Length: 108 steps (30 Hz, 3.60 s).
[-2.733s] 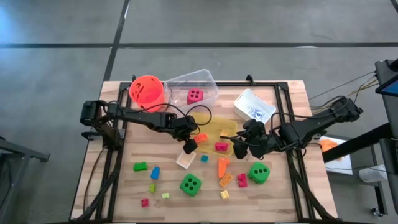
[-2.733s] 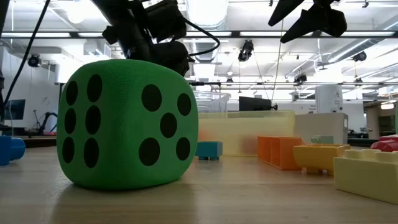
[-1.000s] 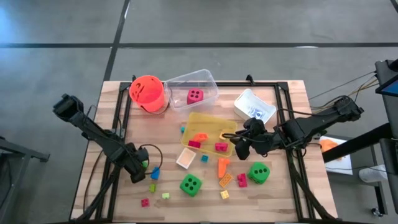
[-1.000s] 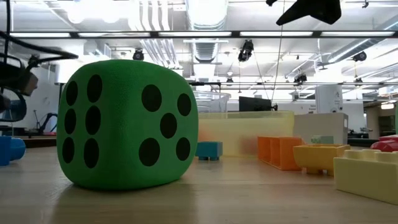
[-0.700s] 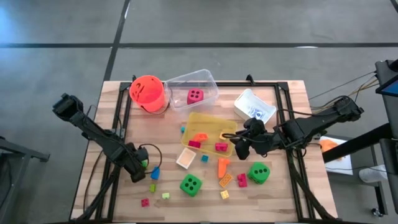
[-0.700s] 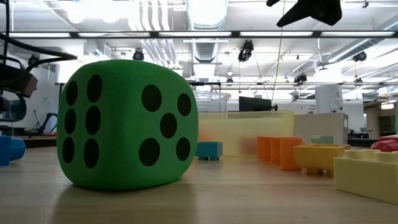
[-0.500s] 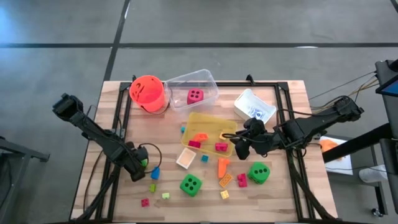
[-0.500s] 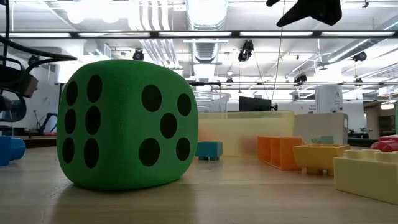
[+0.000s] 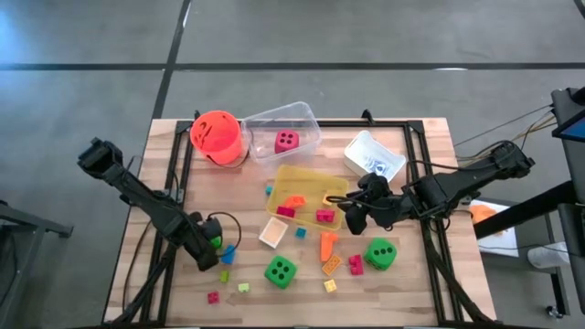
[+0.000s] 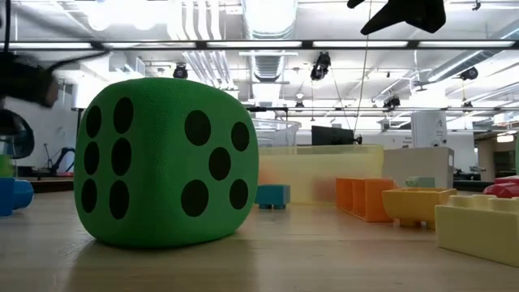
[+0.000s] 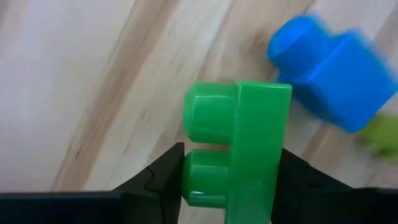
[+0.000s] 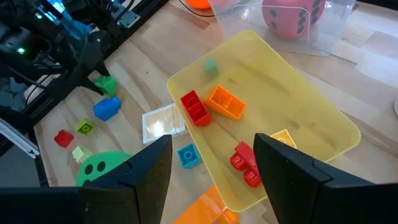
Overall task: Pick & Place Toys
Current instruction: Put the green game piece into the yellow bin
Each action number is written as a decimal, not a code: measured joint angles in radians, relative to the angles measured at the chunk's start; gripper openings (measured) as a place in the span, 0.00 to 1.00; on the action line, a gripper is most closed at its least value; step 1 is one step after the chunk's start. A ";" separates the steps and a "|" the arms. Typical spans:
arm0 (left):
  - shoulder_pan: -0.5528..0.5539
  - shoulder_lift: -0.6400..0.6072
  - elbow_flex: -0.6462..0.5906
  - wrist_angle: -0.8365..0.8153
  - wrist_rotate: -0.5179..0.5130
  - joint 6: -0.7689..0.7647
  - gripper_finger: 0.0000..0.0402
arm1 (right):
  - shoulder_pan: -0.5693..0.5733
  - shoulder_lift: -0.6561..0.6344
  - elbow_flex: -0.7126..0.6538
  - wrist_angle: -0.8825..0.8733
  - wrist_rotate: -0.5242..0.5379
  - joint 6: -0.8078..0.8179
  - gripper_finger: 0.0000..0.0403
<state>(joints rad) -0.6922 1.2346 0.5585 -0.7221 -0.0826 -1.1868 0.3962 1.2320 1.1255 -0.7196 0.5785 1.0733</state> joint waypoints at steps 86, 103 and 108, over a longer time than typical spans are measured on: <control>0.783 0.587 0.677 0.168 -0.136 0.940 0.40 | 0.001 0.000 -0.004 -0.001 0.023 -0.018 0.55; 0.696 0.587 0.677 0.100 -0.123 0.960 0.40 | 0.012 0.000 -0.004 0.000 0.023 -0.003 0.55; 0.666 0.587 0.677 0.078 -0.105 1.046 0.40 | 0.012 0.000 -0.004 0.000 0.023 0.000 0.55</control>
<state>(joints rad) -0.0262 1.8217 1.2354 -0.6446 -0.1878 -0.1408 0.4084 1.2324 1.1217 -0.7200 0.6016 1.0731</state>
